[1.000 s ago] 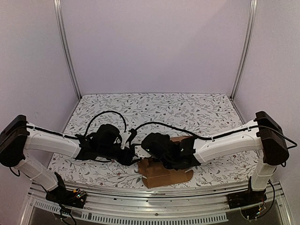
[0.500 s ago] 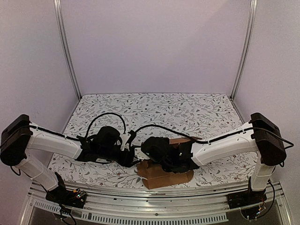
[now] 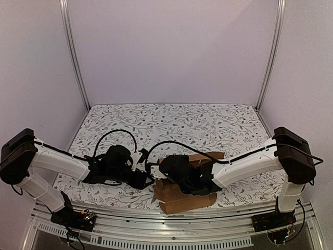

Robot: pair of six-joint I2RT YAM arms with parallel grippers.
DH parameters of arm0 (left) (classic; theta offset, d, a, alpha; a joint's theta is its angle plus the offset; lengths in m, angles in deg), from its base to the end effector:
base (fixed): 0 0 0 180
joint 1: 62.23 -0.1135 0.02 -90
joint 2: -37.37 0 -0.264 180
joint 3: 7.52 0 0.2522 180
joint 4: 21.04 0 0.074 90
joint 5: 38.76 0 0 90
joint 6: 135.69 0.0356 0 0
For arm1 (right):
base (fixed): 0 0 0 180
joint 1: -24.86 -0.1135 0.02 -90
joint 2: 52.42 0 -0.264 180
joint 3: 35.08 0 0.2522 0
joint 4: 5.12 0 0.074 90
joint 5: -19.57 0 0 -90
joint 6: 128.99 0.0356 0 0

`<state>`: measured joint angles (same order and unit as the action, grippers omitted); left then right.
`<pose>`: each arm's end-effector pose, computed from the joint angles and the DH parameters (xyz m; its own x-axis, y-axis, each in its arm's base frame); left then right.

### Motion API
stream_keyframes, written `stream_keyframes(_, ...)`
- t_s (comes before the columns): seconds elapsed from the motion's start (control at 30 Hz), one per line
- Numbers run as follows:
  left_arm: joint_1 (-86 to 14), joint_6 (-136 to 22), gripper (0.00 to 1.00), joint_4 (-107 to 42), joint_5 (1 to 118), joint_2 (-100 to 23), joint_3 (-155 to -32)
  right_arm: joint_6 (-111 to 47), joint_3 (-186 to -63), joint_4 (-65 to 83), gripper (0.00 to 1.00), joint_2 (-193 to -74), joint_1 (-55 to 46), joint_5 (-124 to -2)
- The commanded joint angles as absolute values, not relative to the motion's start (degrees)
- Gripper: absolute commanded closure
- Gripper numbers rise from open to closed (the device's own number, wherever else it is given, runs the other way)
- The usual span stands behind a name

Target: Fold the paper box

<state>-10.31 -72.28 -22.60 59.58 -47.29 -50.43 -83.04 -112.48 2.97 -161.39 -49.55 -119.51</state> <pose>0.1582 -0.2103 0.1335 -0.7561 0.2469 -0.6062 0.5653 0.7131 -0.4147 0.1322 0.3738 0.1690 0.2067 -0.9538 -0.2180 -0.4603 0.1018 -0.8819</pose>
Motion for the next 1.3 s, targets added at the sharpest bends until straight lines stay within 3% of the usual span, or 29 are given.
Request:
stream_keyframes(0.0,-9.49,-73.55,0.34,-18.28,59.30,-46.58,-49.20,-82.36,-110.95,-0.38,1.00,-162.68,-50.09,-119.46)
stream_keyframes(0.4,-8.69,-74.57,0.30,-11.64,61.76,-47.75,-48.19,-83.49,-110.19,-5.80,1.00,-164.63,-50.93,-124.22)
stream_keyframes(0.87,-7.19,-73.50,0.25,-17.63,51.50,-47.22,-51.79,-81.11,-110.89,-6.96,1.00,-165.54,-51.56,-126.04)
stream_keyframes(1.27,-7.01,-69.84,0.24,-6.15,50.70,-48.79,-50.60,-80.04,-110.44,-7.07,1.00,-163.31,-51.60,-124.31)
